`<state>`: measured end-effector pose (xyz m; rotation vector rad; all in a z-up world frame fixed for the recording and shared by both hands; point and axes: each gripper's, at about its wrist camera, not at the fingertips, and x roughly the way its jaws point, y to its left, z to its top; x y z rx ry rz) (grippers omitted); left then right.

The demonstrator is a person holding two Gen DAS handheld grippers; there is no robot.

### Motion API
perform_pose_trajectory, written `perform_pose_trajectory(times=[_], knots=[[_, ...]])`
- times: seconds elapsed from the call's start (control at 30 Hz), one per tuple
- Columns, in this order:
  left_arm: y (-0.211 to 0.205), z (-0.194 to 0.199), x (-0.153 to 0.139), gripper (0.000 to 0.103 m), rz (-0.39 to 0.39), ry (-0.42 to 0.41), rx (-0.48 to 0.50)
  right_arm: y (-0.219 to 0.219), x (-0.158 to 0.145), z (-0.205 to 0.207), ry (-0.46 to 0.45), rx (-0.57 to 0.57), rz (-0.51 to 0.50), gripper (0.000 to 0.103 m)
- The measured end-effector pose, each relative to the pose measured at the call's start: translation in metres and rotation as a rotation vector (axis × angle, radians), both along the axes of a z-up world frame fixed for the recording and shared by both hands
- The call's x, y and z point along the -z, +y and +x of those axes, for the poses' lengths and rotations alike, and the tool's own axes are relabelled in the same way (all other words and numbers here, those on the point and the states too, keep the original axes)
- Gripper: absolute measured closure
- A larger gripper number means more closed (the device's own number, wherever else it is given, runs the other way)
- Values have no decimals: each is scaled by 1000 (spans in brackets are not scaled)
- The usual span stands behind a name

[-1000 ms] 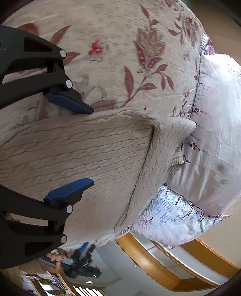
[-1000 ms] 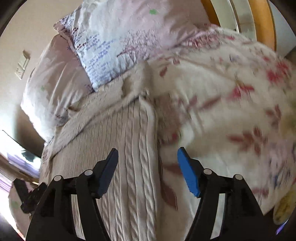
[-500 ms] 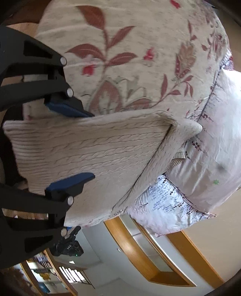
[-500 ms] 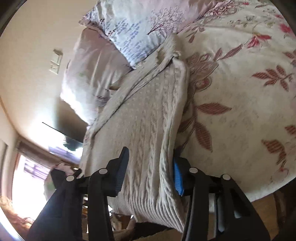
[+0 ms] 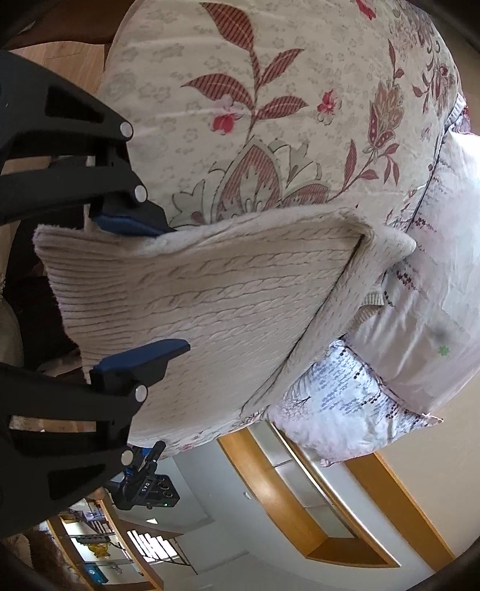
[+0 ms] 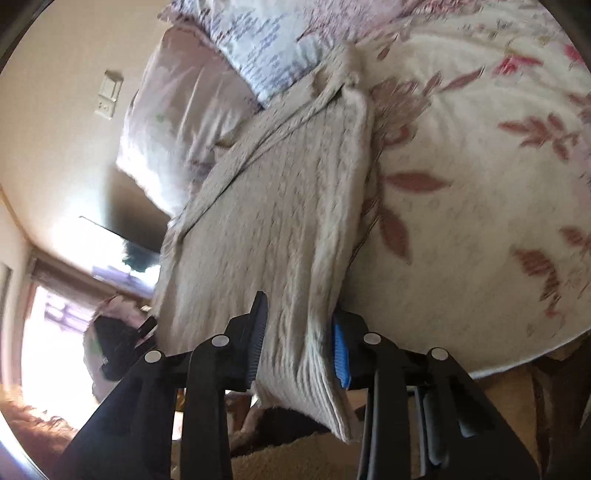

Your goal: Fold small clothes

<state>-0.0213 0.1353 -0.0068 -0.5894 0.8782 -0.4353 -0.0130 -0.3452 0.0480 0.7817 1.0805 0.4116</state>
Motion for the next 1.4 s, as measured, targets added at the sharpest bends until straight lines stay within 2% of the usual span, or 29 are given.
perform_pose_trajectory(times=[0.17, 0.27, 0.33, 0.37, 0.4, 0.43, 0.53, 0.63, 0.73, 1.0, 1.1, 1.23, 1.3, 1.4], knots=[[3, -6, 4, 55, -66, 29, 33, 2, 9, -12, 34, -73, 120, 70], [2, -11, 7, 63, -83, 52, 48, 9, 6, -18, 42, -119, 109, 70], [-1, -12, 8, 72, -86, 79, 65, 16, 3, -19, 48, -147, 84, 70], [-2, -12, 9, 75, -83, 90, 75, 20, 0, -20, 52, -166, 59, 75], [-5, -13, 10, 82, -75, 103, 86, 25, 0, -21, 66, -190, 42, 87], [-8, -12, 10, 86, -59, 112, 101, 29, 0, -21, 76, -205, 33, 93], [-14, -11, 6, 95, -14, 106, 117, 37, -4, -19, 68, -210, -19, 96], [-11, -4, -8, 96, 0, 51, 94, 34, -28, -14, -51, -164, -51, 97], [-2, 10, -32, 97, 34, -26, 41, 33, -62, -5, -208, -95, -189, 97], [-6, 72, -88, 97, 214, -206, -83, 48, -111, 37, -489, 39, -483, 97], [-14, 104, -100, 98, 274, -229, -120, 54, -115, 62, -545, 63, -611, 97], [-32, 145, -112, 98, 405, -298, -147, 66, -111, 99, -572, 95, -733, 97], [-38, 169, -115, 98, 442, -314, -161, 67, -109, 123, -568, 120, -758, 97], [-41, 204, -111, 98, 436, -294, -182, 64, -101, 152, -530, 148, -755, 97]])
